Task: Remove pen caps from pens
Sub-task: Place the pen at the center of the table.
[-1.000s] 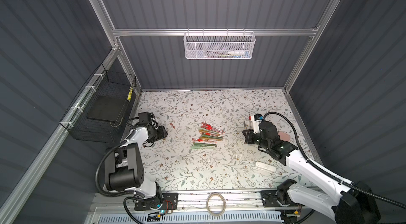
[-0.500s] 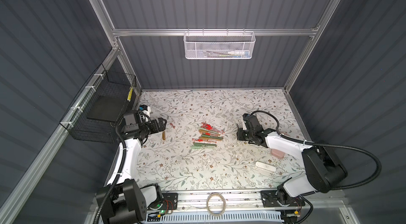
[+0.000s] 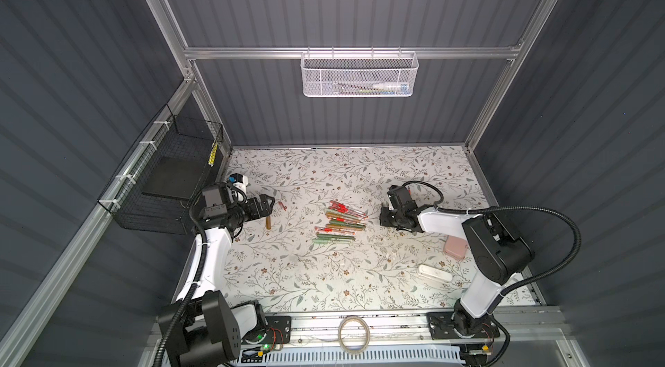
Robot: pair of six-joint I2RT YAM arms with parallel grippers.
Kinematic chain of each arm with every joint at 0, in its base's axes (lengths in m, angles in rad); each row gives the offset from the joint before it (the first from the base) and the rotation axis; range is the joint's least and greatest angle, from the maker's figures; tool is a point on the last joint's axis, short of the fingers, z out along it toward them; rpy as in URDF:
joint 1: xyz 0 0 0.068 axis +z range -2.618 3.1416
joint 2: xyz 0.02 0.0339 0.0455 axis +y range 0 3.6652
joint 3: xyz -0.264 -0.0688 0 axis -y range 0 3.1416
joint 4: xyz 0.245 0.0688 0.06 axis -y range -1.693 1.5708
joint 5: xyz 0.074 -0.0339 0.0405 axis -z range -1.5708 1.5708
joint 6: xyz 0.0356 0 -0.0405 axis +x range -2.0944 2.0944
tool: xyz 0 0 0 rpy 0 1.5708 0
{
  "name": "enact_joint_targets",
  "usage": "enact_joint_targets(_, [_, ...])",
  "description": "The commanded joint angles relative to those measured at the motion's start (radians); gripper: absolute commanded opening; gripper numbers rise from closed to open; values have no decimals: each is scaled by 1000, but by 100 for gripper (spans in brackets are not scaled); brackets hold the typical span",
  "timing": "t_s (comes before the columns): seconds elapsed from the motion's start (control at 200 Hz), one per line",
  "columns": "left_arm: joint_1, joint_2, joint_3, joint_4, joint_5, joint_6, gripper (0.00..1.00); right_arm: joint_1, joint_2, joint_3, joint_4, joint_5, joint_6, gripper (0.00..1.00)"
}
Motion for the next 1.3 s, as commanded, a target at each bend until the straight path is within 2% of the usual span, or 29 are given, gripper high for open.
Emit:
enact_joint_targets(0.0, [12, 5, -2, 14, -1, 3, 100, 3, 36, -16, -51, 23, 15, 15])
enact_joint_targets(0.205, [19, 15, -4, 23, 3, -5, 100, 5, -3, -34, -63, 36, 18, 25])
enact_joint_targets(0.46, [31, 15, -4, 26, -1, -17, 100, 5, -48, -26, -93, 24, 8, 29])
enact_joint_targets(0.695, [37, 15, -13, 28, -27, -10, 100, 26, -201, 16, -185, -12, -35, 34])
enact_joint_targets(0.801, [44, 18, -3, 18, -14, -14, 100, 56, -222, 71, -251, -61, -80, 36])
enact_joint_targets(0.921, [46, 5, -18, 33, -11, -15, 100, 139, -184, 172, -341, -41, -204, 36])
enact_joint_targets(1.041, [48, 6, -7, 19, -3, -14, 100, 203, -78, 319, -467, -16, -289, 33])
enact_joint_targets(1.296, [50, 0, 1, 12, -7, -11, 100, 238, 95, 504, -523, -104, -327, 32])
